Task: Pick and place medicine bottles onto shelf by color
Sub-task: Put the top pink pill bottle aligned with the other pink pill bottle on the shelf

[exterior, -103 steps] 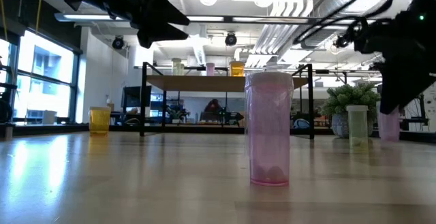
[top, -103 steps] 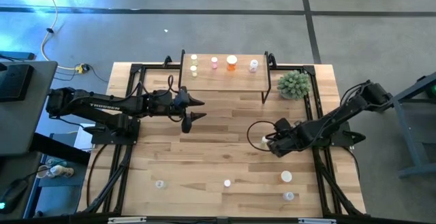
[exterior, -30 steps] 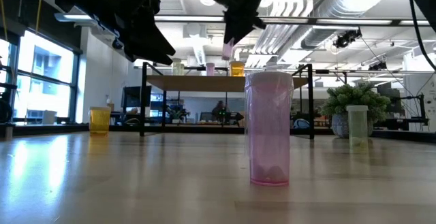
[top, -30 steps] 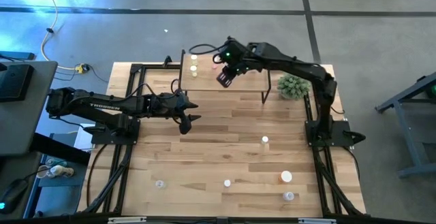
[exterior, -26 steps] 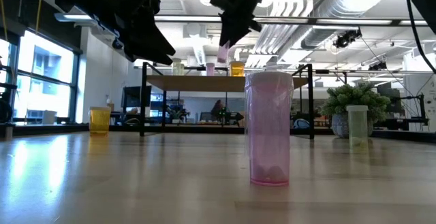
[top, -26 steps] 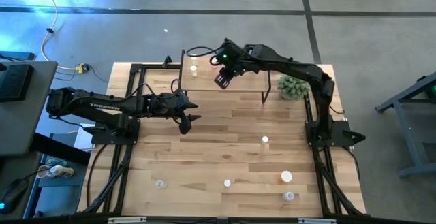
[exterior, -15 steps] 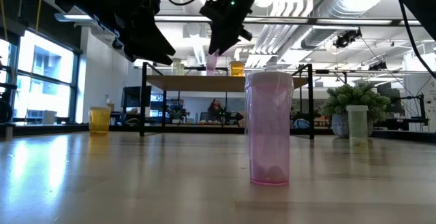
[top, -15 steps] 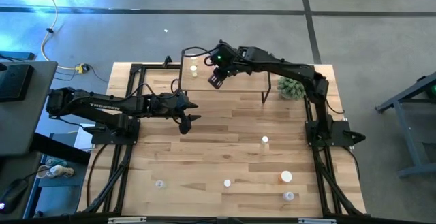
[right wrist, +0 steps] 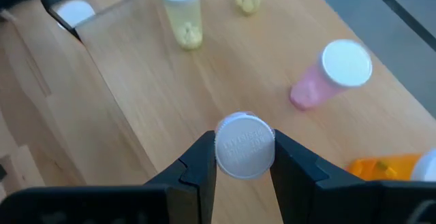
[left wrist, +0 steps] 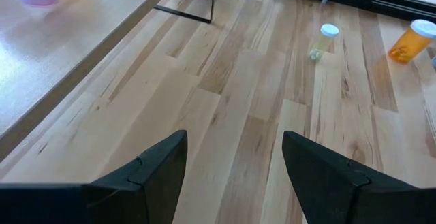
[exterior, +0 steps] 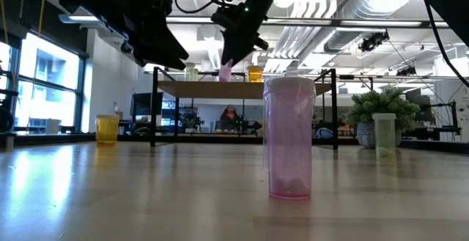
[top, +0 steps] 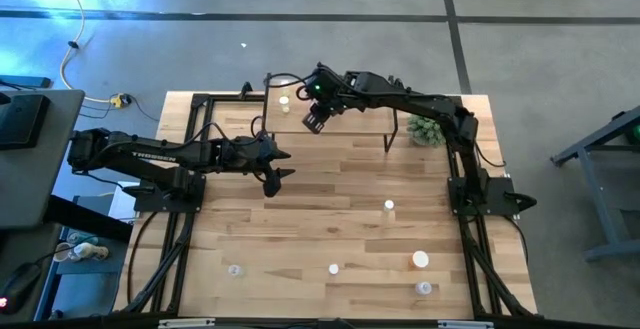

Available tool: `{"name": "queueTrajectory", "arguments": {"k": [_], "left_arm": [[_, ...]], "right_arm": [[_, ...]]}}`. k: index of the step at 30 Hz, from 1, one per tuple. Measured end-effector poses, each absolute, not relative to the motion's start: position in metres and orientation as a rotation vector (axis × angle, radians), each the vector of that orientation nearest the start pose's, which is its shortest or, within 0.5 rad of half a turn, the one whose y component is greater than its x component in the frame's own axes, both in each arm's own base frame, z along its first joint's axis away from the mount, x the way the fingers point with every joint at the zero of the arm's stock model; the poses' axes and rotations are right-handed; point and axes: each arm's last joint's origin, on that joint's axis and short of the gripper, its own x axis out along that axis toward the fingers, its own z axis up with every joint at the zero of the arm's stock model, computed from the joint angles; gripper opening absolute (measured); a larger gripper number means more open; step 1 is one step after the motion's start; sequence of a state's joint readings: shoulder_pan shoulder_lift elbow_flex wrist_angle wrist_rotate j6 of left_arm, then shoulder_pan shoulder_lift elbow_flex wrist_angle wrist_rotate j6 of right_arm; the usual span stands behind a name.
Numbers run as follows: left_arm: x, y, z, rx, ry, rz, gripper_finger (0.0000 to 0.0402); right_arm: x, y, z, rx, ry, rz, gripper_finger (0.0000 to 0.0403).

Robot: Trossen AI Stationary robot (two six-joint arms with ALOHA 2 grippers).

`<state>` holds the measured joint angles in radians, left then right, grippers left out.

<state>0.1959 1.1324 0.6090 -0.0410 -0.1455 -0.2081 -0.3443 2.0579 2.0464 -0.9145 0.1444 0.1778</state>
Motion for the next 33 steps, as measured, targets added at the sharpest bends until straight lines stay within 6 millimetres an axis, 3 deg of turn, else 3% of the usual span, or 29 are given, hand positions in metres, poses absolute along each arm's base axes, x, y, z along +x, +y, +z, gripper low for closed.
{"name": "queueTrajectory", "arguments": {"k": [16,25,33], "left_arm": [[0.2263,0.0491,0.2205,-0.216,0.53,0.39,0.0232],[0.2263,0.0491,0.2205,-0.215,0.53,0.389,0.0232],[0.2264,0.0491,0.2205,-0.214,0.531,0.389,0.0232]], "right_arm": [[0.421,-0.1559,0.3121,0.235,0.911,-0.53,0.01],[0.4219,-0.1563,0.3129,0.211,0.903,-0.523,0.0145],[0.4219,-0.1564,0.3129,0.209,0.903,-0.521,0.015]]}}
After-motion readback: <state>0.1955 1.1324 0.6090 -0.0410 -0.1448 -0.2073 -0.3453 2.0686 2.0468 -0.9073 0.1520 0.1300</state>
